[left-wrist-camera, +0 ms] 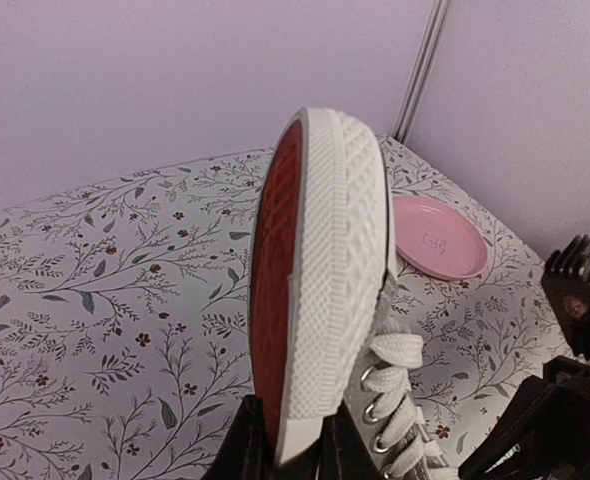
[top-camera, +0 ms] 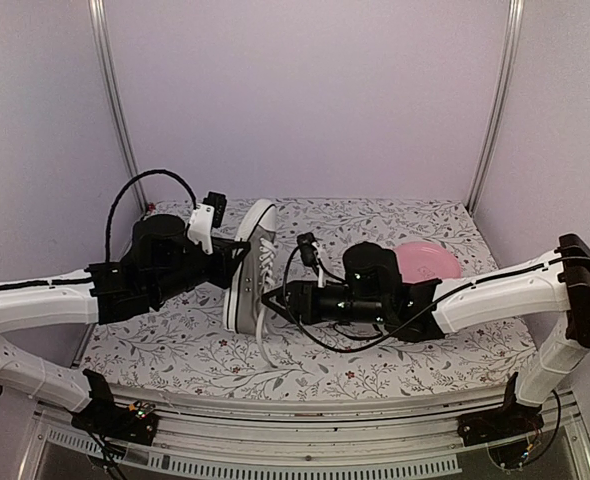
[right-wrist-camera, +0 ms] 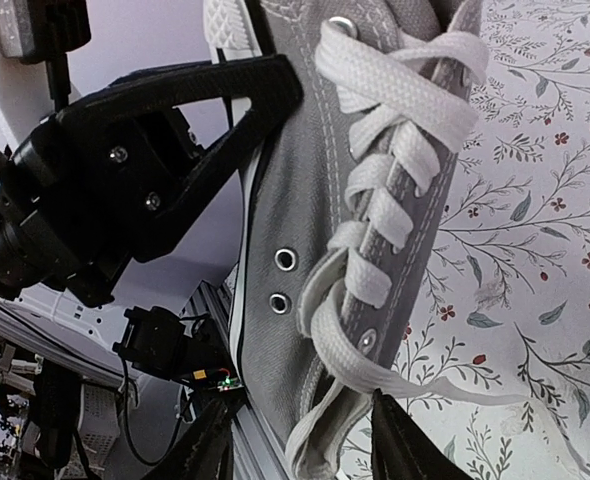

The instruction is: Tie the shoes

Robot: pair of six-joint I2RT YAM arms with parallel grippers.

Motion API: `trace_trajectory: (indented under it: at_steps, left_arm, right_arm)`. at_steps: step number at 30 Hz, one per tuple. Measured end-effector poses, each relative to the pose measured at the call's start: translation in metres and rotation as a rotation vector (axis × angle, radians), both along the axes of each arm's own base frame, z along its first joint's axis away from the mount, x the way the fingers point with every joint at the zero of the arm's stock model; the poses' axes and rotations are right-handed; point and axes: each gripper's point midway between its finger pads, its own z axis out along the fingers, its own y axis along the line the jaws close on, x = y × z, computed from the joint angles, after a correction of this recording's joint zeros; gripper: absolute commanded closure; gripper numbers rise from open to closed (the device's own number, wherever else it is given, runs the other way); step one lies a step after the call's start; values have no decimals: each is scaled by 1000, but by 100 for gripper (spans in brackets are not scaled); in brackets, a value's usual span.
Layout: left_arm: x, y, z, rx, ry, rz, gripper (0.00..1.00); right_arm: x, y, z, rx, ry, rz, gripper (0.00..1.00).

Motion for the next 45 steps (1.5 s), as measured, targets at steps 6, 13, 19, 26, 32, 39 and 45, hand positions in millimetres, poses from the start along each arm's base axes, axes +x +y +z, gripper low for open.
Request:
trace_trajectory:
  at_steps: [6, 13, 19, 26, 32, 39, 45]
  left_arm:
    - [2, -4, 4, -30, -8, 4, 100]
    - [4, -2, 5, -37, -15, 25, 100]
    - [6, -1, 0, -20, -7, 40, 100]
    - [6, 0, -2, -7, 4, 43, 100]
    - [7, -2, 3, -17, 4, 39, 100]
    - [4, -4, 2, -17, 21, 24, 100]
    - [5, -5, 8, -24, 16, 26, 100]
  right_arm:
    - [7, 9, -16, -32, 33, -19, 52]
    - [15, 14, -40, -117, 42, -61, 35]
    - [23, 14, -45, -176, -1, -93, 29]
    - [16, -11, -32, -176, -75, -101, 12]
    - [19, -14, -5, -117, -162, -89, 9]
    - [19, -9, -1, -111, -218, -32, 10]
    - [5, -8, 10, -86, -247, 51, 9]
